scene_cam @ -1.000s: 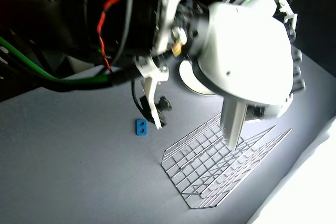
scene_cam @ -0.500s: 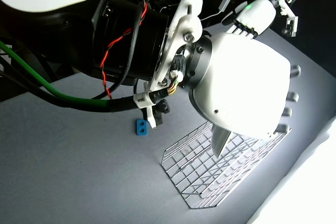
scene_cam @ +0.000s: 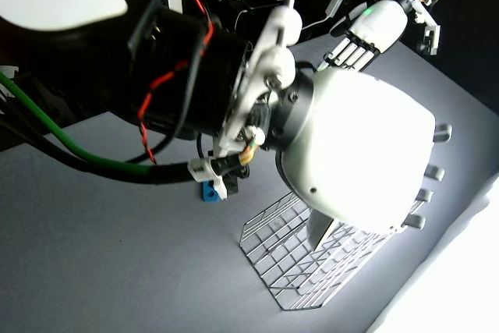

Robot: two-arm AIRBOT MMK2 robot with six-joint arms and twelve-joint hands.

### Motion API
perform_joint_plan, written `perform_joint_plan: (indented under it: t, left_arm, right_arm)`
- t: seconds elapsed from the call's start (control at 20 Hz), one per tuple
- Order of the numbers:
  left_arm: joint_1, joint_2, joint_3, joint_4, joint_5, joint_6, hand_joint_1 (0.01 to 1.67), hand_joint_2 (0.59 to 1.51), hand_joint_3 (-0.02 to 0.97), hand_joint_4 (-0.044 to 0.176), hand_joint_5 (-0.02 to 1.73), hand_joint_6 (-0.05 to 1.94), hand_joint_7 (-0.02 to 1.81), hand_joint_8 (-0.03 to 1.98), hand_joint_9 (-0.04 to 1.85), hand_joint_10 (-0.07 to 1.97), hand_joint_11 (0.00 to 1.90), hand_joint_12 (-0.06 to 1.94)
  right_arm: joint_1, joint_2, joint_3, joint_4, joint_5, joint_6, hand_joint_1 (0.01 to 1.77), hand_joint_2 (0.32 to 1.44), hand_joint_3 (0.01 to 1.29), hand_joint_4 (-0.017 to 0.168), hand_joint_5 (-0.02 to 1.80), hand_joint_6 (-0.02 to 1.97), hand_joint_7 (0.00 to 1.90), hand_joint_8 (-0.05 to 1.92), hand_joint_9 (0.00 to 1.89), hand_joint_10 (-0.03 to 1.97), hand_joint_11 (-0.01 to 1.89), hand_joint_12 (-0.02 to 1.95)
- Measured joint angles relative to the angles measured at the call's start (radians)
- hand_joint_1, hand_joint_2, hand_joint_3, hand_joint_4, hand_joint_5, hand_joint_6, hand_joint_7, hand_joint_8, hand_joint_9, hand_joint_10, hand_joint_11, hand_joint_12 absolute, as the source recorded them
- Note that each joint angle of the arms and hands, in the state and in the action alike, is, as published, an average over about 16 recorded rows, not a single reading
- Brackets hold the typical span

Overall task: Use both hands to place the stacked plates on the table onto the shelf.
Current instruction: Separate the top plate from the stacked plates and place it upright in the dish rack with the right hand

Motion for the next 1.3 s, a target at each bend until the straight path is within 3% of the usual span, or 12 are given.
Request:
perform_joint_plan:
  t: [1.3]
  left_arm:
    - [0.014, 0.000, -0.009, -0.005, -0.009, -0.008, 0.02, 1.094, 0.012, -0.001, 0.02, 0.00, 0.02, -0.01, 0.02, 0.01, 0.01, -0.01]
  right_arm:
    - [-0.112, -0.103, 0.124, 0.004, -0.047, 0.111, 1.23, 0.99, 0.01, 0.018, 0.98, 0.86, 1.13, 0.72, 1.32, 0.00, 0.88, 1.04]
